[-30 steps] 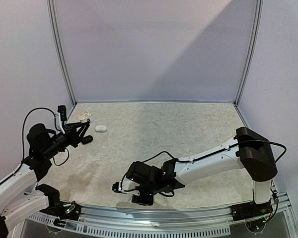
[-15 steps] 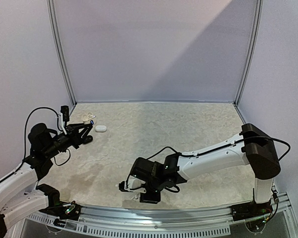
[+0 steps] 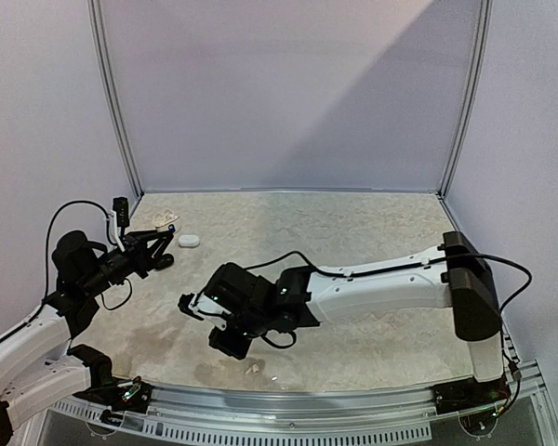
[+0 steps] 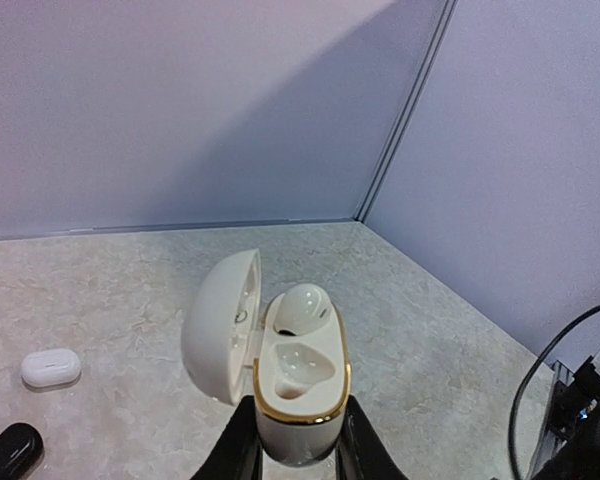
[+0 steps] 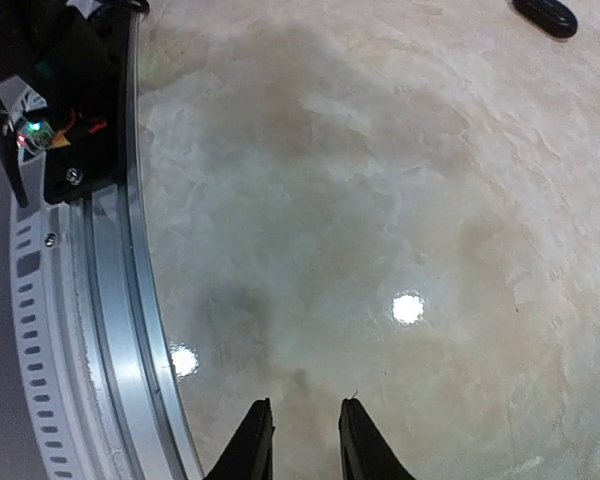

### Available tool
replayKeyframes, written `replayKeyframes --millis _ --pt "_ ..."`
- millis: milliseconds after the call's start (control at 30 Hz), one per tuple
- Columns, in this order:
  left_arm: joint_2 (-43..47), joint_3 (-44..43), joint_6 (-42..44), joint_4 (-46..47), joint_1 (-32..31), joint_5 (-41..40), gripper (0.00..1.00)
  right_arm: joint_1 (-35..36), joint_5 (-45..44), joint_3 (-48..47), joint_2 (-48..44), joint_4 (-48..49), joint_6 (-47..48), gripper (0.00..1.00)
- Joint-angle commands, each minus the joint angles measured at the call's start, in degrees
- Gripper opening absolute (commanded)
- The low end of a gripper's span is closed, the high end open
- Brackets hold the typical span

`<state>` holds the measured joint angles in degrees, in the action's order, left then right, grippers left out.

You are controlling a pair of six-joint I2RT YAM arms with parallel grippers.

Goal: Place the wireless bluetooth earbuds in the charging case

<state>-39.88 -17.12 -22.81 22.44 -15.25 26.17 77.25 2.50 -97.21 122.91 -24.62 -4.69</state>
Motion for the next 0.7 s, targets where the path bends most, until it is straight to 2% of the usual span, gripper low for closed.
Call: replayKeyframes --millis 0,367,667 --pt "0.1 0.5 -0.2 1.1 -0.7 -0.2 0.0 1.0 0.7 -3.1 7.9 -4.0 -4.0 0.19" --pt "0.0 0.5 -0.2 1.2 -0.7 -0.3 0.0 1.9 -2.2 2.1 6.5 -8.7 -8.1 0.1" --pt "-0.2 0.5 -0.3 1.4 -0.7 -0.4 0.0 3.1 -4.3 6.2 1.9 -12.9 -8.9 0.07"
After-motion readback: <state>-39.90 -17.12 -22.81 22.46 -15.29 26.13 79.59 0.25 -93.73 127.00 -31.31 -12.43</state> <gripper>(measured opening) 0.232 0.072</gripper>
